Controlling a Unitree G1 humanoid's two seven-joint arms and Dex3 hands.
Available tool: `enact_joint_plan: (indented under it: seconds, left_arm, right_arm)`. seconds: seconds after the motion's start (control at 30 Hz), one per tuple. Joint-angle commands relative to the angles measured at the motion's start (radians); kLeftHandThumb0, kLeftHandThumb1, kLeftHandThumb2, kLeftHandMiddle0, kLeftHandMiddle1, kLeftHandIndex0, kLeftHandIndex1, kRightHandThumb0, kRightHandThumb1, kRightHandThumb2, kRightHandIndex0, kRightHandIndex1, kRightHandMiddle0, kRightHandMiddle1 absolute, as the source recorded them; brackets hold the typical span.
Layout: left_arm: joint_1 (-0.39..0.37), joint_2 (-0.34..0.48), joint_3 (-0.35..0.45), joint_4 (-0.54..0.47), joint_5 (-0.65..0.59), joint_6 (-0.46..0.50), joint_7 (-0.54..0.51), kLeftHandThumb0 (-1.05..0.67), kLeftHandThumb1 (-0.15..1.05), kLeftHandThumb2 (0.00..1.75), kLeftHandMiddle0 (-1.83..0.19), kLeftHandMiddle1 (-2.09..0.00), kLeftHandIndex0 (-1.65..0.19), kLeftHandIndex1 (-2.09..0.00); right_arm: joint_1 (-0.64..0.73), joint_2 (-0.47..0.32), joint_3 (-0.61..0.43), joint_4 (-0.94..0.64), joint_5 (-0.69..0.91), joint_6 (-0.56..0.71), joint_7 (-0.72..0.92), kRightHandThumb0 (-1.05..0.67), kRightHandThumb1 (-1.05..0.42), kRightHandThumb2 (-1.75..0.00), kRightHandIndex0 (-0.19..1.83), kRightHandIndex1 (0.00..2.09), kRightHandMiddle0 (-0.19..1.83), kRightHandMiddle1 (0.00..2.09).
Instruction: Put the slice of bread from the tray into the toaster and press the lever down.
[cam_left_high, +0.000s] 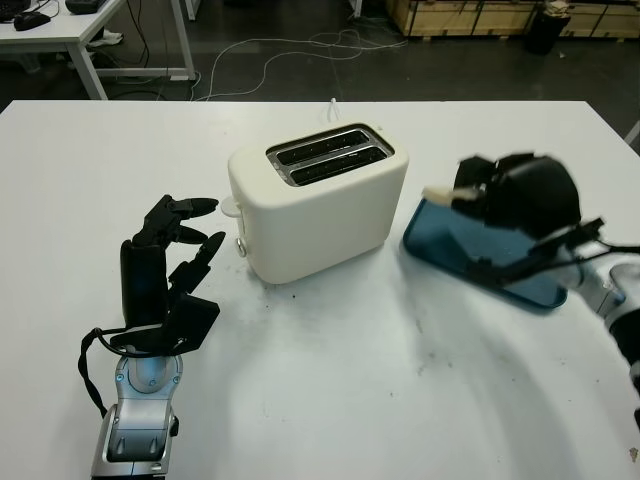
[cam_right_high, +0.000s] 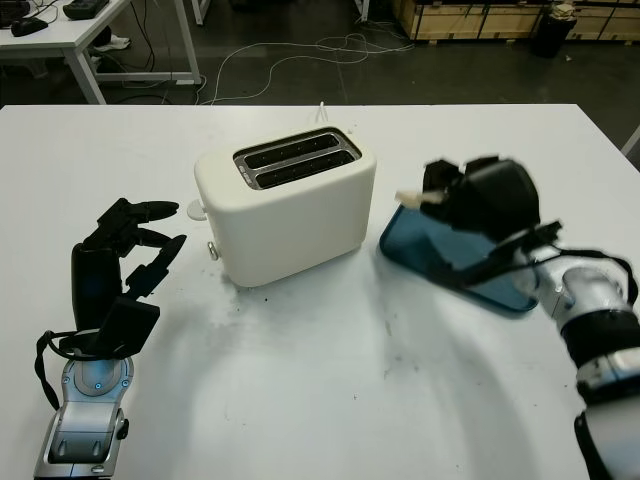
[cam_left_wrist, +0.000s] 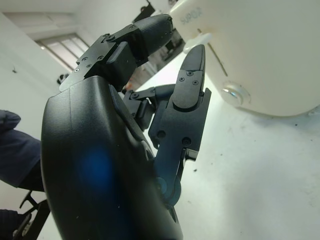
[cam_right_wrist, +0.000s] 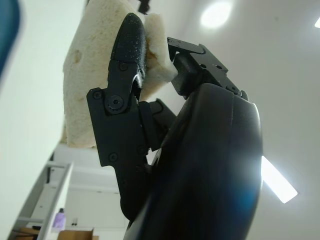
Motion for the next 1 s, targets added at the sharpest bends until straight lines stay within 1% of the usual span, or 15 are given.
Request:
enact_joint_plan:
  seconds: [0.0,0.07,0.1,0.23,0.33,0.4,0.43,0.47,0.53,0.63,0.73,0.77,0.8,0.87,0.97]
  left_arm:
    - [0.001,-0.001,-0.002,0.005,0.0,-0.016,0.003,-0.18,0.92,0.16,-0.49,-1.36,-0.54,-0.82]
    - [0.0,-0.001,-0.001,0.01,-0.007,-0.023,0.002,-0.18,0.92,0.15,-0.49,-1.35,-0.54,-0.82]
    - [0.0,-0.001,-0.002,0.009,-0.005,-0.021,0.002,-0.17,0.92,0.15,-0.49,-1.35,-0.54,-0.82]
    - [0.001,0.001,-0.002,0.004,0.011,-0.013,0.007,-0.18,0.92,0.15,-0.49,-1.35,-0.54,-0.83]
    - [0.001,0.003,-0.002,0.004,0.012,-0.015,0.006,-0.18,0.92,0.15,-0.49,-1.36,-0.54,-0.83]
    - [0.002,0.004,-0.001,0.003,0.011,-0.013,0.005,-0.18,0.92,0.15,-0.49,-1.36,-0.54,-0.83]
    - [0.002,0.004,-0.001,0.002,0.011,-0.013,0.005,-0.18,0.92,0.15,-0.49,-1.36,-0.54,-0.83]
    - [0.002,0.004,-0.001,0.004,0.01,-0.014,0.006,-0.18,0.92,0.15,-0.49,-1.37,-0.54,-0.83]
    - [0.001,0.003,-0.001,0.005,0.007,-0.016,0.005,-0.19,0.92,0.15,-0.49,-1.37,-0.54,-0.83]
    - [0.001,0.003,-0.003,0.003,0.009,-0.014,0.004,-0.19,0.92,0.15,-0.49,-1.36,-0.54,-0.83]
    - [0.0,0.002,-0.003,0.006,0.007,-0.017,0.004,-0.18,0.92,0.15,-0.5,-1.36,-0.54,-0.83]
    - [-0.001,0.002,-0.003,0.005,0.009,-0.014,0.004,-0.18,0.92,0.15,-0.5,-1.36,-0.54,-0.83]
    - [-0.001,0.001,-0.003,0.005,0.008,-0.011,0.004,-0.18,0.92,0.14,-0.5,-1.36,-0.54,-0.83]
    - [-0.001,0.0,-0.003,0.003,0.008,-0.008,0.004,-0.18,0.92,0.14,-0.5,-1.35,-0.54,-0.83]
    - [-0.002,0.0,-0.004,-0.002,0.013,-0.003,0.006,-0.18,0.92,0.14,-0.51,-1.35,-0.54,-0.83]
  right_arm:
    - [-0.062,-0.01,-0.037,0.038,0.076,-0.059,0.042,-0.62,-0.92,-0.47,0.93,1.75,0.64,1.75]
    - [-0.105,-0.004,-0.071,0.084,0.155,-0.127,0.099,-0.59,-0.92,-0.39,0.95,1.75,0.67,1.75]
    - [-0.127,-0.004,-0.082,0.103,0.184,-0.141,0.136,-0.6,-0.92,-0.39,0.95,1.75,0.68,1.75]
    - [-0.212,0.004,-0.123,0.171,0.293,-0.192,0.287,-0.66,-0.92,-0.42,0.94,1.75,0.7,1.75]
    - [-0.256,0.018,-0.173,0.185,0.421,-0.205,0.461,-0.65,-0.92,-0.4,0.95,1.75,0.71,1.75]
    - [-0.293,0.027,-0.207,0.197,0.511,-0.228,0.579,-0.58,-0.92,-0.34,0.96,1.75,0.74,1.75]
    - [-0.312,0.03,-0.219,0.203,0.539,-0.234,0.622,-0.58,-0.92,-0.33,0.97,1.75,0.76,1.75]
    - [-0.338,0.033,-0.231,0.214,0.572,-0.234,0.678,-0.62,-0.92,-0.33,0.98,1.75,0.77,1.75]
    - [-0.391,0.04,-0.247,0.235,0.615,-0.23,0.769,-0.61,-0.92,-0.32,0.99,1.75,0.78,1.75]
    - [-0.492,0.068,-0.26,0.273,0.663,-0.199,0.904,-0.59,-0.92,-0.25,1.03,1.75,0.85,1.74]
    - [-0.591,0.115,-0.277,0.323,0.722,-0.144,1.074,-0.55,-0.92,-0.22,1.06,1.7,0.93,1.62]
    - [-0.624,0.137,-0.281,0.344,0.739,-0.113,1.128,-0.52,-0.92,-0.22,1.05,1.71,0.93,1.62]
    - [-0.655,0.159,-0.285,0.363,0.754,-0.066,1.179,-0.53,-0.92,-0.22,1.06,1.73,0.92,1.68]
    - [-0.698,0.188,-0.278,0.386,0.755,0.002,1.233,-0.55,-0.92,-0.22,1.06,1.74,0.91,1.73]
    - [-0.742,0.237,-0.257,0.41,0.731,0.074,1.257,-0.63,-0.92,-0.24,1.11,1.74,0.93,1.74]
